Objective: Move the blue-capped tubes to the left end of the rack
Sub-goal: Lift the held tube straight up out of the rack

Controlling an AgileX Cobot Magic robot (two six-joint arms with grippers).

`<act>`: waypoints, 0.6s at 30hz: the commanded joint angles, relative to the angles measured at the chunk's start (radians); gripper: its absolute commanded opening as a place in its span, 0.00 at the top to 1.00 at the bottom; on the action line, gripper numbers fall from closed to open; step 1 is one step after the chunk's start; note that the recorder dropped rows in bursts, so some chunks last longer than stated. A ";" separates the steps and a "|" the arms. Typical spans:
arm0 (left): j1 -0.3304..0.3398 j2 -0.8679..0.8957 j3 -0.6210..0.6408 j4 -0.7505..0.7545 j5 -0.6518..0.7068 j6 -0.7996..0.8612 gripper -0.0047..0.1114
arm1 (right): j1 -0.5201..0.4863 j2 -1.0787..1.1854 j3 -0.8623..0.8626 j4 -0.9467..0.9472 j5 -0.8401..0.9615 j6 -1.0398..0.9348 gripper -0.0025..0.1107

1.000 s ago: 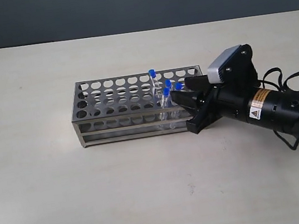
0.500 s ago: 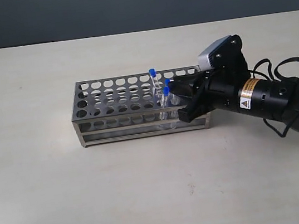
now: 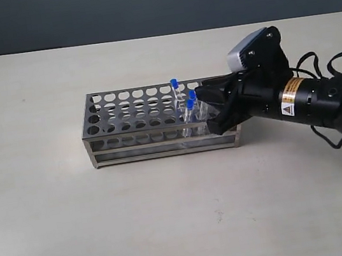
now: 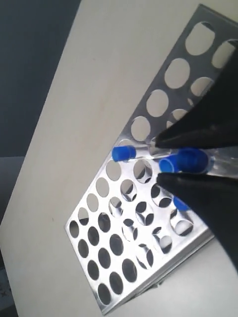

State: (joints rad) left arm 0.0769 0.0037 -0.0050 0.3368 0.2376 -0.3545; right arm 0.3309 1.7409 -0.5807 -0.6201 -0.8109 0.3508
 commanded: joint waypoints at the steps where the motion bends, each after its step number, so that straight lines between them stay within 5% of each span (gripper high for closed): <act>1: -0.007 -0.004 0.003 -0.003 -0.006 -0.001 0.96 | -0.003 -0.107 -0.003 -0.018 0.038 0.002 0.99; 8: -0.007 -0.004 0.003 -0.003 -0.006 -0.001 0.96 | 0.087 -0.205 -0.161 -0.049 0.158 0.035 0.99; 18: -0.007 -0.004 0.003 -0.003 -0.006 -0.001 0.96 | 0.244 0.072 -0.525 -0.162 0.241 0.150 0.99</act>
State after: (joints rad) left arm 0.0769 0.0037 -0.0050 0.3368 0.2376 -0.3545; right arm 0.5529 1.7345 -1.0436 -0.7379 -0.5811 0.4604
